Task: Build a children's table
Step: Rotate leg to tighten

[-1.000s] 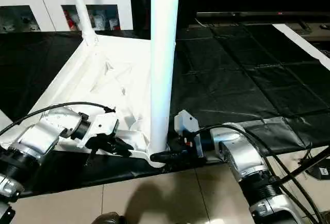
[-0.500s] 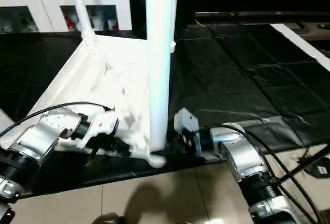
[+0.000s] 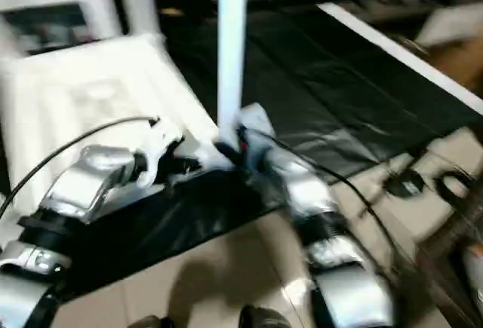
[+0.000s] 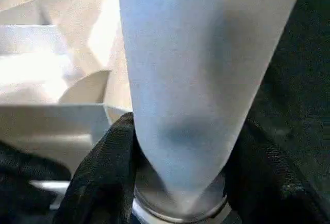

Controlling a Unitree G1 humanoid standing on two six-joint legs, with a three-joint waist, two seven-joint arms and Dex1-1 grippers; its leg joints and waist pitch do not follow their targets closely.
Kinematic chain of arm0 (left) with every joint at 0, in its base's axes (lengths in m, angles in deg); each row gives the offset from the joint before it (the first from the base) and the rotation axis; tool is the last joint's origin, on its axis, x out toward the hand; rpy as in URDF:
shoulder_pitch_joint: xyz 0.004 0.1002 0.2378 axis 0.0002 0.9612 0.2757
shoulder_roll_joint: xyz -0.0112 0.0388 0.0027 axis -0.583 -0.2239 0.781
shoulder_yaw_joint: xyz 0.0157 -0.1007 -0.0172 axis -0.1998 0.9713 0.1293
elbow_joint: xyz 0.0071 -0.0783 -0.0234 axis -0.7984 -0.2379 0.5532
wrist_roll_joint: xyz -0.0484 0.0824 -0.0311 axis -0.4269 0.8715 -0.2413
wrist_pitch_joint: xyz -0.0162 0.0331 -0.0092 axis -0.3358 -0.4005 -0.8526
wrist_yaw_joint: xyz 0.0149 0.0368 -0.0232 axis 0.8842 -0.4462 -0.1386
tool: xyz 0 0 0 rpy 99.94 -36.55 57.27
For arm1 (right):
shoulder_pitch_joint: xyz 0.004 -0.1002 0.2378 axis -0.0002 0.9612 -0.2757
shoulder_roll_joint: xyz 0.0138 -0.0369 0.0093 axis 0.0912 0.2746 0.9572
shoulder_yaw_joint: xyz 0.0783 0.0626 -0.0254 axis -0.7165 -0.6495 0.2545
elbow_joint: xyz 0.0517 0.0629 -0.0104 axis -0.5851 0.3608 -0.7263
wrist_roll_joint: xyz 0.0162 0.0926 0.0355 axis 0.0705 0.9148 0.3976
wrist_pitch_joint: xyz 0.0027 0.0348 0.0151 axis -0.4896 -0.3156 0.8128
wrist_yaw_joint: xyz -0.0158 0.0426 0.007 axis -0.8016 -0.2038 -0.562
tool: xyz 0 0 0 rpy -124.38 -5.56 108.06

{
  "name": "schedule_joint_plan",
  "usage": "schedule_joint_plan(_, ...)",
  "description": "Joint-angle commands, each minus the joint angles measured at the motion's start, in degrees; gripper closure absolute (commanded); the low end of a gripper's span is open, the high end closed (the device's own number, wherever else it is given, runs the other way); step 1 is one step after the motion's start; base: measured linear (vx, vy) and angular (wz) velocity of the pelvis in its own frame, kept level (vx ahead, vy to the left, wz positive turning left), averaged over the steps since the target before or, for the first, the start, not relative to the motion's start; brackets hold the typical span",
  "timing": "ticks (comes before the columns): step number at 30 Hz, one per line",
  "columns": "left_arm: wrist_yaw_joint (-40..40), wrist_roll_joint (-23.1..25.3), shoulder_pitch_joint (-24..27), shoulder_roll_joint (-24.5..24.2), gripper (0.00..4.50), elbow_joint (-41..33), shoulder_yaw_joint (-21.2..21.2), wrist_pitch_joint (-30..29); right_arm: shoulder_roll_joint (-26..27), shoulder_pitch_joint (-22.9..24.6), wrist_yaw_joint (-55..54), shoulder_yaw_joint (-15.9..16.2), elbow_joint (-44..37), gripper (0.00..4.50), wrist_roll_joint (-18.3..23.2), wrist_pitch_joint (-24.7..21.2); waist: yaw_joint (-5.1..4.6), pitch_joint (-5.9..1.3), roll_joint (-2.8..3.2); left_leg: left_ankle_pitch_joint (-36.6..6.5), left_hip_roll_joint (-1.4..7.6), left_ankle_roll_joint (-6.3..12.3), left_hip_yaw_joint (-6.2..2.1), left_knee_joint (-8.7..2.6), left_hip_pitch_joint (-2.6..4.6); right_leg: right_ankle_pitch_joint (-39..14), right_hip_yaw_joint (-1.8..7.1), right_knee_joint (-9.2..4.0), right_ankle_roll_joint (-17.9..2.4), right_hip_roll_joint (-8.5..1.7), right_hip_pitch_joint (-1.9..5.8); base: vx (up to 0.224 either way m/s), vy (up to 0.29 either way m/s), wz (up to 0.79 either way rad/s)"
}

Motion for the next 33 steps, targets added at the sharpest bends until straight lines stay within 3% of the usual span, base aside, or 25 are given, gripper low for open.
schedule_joint_plan(1,-1.81,-2.14,-2.28,2.22,4.50,-4.49,-1.47,1.60,1.73,1.01,-0.90,2.00,4.10,2.41,-1.17,-1.88,1.32,-4.55,0.51,-6.10,3.81,5.39,-1.34,-3.78,0.07,-10.18,5.29,-2.93,-10.83,-6.47,3.99,0.072,-0.039,-0.01)
schedule_joint_plan(2,-1.59,-1.82,-2.20,2.13,4.50,-4.29,-1.61,1.65,1.72,0.90,-0.93,1.96,4.12,2.41,-1.29,-1.48,1.43,-4.61,0.64,-4.79,3.79,6.06,-1.33,-3.71,-0.12,-8.67,5.25,-2.59,-11.18,-6.44,4.22,0.071,-0.047,0.00)
schedule_joint_plan(4,-0.75,-1.19,-2.18,1.79,4.50,-3.98,-1.91,1.74,1.58,0.59,-0.59,1.05,4.57,2.41,-0.98,-0.52,2.20,-4.83,0.77,-0.87,3.97,8.31,-1.17,-3.58,0.18,-3.10,5.25,-1.91,-12.12,-6.14,4.20,0.063,-0.044,0.00)
schedule_joint_plan(6,-0.34,-0.72,-2.47,1.30,4.50,-3.08,-1.98,2.33,0.84,0.77,0.54,0.37,4.09,1.87,-0.33,0.23,2.50,-4.71,0.77,-1.19,4.11,8.87,-1.12,-3.56,0.31,-2.90,5.26,-1.86,-12.49,-6.12,4.17,0.000,0.000,0.00)
schedule_joint_plan(11,0.01,0.04,-2.84,0.55,4.50,-1.26,-2.02,3.73,-1.20,2.43,4.18,0.53,1.05,1.41,-0.06,1.92,3.52,-4.52,0.85,-4.68,4.38,6.88,-1.00,-3.75,0.79,-8.62,5.33,-2.40,-11.45,-5.98,4.10,0.000,0.000,0.00)
schedule_joint_plan(13,0.01,1.16,-3.16,-0.70,4.50,1.41,-2.18,6.10,-4.11,5.86,10.04,1.37,-5.51,1.32,1.45,2.28,4.24,-4.66,1.07,-4.50,4.62,7.04,-1.05,-3.78,1.14,-7.01,5.42,-2.23,-11.16,-5.75,3.90,0.000,0.000,0.00)
schedule_joint_plan(16,-0.13,2.05,-3.72,-2.09,4.50,4.76,-2.40,8.43,-8.05,9.79,16.24,2.31,-12.14,1.02,2.67,2.76,4.50,-4.85,0.91,-4.69,4.61,7.30,-1.14,-3.78,1.04,-5.72,5.45,-1.92,-11.25,-5.82,4.11,0.000,0.000,0.00)
schedule_joint_plan(18,-0.13,2.26,-4.05,-2.66,4.50,6.34,-2.47,9.42,-10.31,11.74,19.11,2.71,-15.03,0.90,3.18,2.99,4.69,-4.82,0.82,-6.40,4.24,7.16,-1.03,-3.72,0.98,-8.39,5.35,-2.43,-10.35,-5.86,4.26,0.000,0.000,0.00)
schedule_joint_plan(19,-0.15,2.26,-4.15,-2.89,4.50,6.99,-2.42,9.82,-11.40,12.75,20.53,2.69,-16.62,0.81,3.79,2.74,4.72,-4.65,0.72,-7.96,4.04,6.39,-1.03,-3.81,0.64,-12.86,5.15,-3.07,-8.88,-5.86,4.47,0.000,0.000,0.00)
schedule_joint_plan(20,-0.41,2.21,-4.25,-3.21,4.50,7.71,-2.49,10.47,-12.44,13.72,21.87,2.52,-18.20,0.66,4.39,2.45,4.81,-4.76,0.89,-8.40,4.00,6.09,-0.99,-3.75,0.76,-14.48,5.07,-3.36,-8.35,-5.85,4.44,0.000,0.000,0.00)
schedule_joint_plan(21,-0.61,2.18,-4.30,-3.43,4.50,8.19,-2.55,10.94,-13.12,14.37,22.78,2.40,-19.28,0.66,4.79,2.24,4.90,-4.79,0.67,-8.51,3.93,5.66,-0.94,-3.68,0.82,-16.13,5.11,-3.62,-7.58,-5.86,4.35,0.000,0.000,0.00)
schedule_joint_plan(26,-5.21,1.54,-3.42,-5.17,4.50,8.54,-3.60,13.97,-16.49,16.89,26.43,1.66,-24.06,0.20,6.29,0.96,4.90,-5.04,0.55,-7.73,4.00,5.83,-0.99,-3.65,0.80,-15.39,5.12,-3.44,-8.04,-5.75,4.26,0.000,0.000,0.00)
schedule_joint_plan(30,-14.72,-0.07,-1.88,-8.09,4.50,8.48,-5.67,21.16,-20.70,18.75,31.37,1.28,-27.73,0.01,7.77,0.06,5.61,-5.41,0.67,-5.53,4.37,6.78,-0.99,-3.55,1.00,-11.60,5.25,-2.83,-8.93,-5.69,4.06,0.000,0.000,0.00)
schedule_joint_plan(33,-21.11,-1.31,-0.98,-10.08,4.50,7.69,-6.94,23.33,-22.90,19.07,34.32,0.76,-28.54,0.01,8.98,0.01,6.30,-5.41,0.76,-5.46,4.37,7.01,-0.88,-3.56,1.24,-10.24,5.32,-2.63,-9.73,-5.76,3.99,0.000,0.000,0.00)
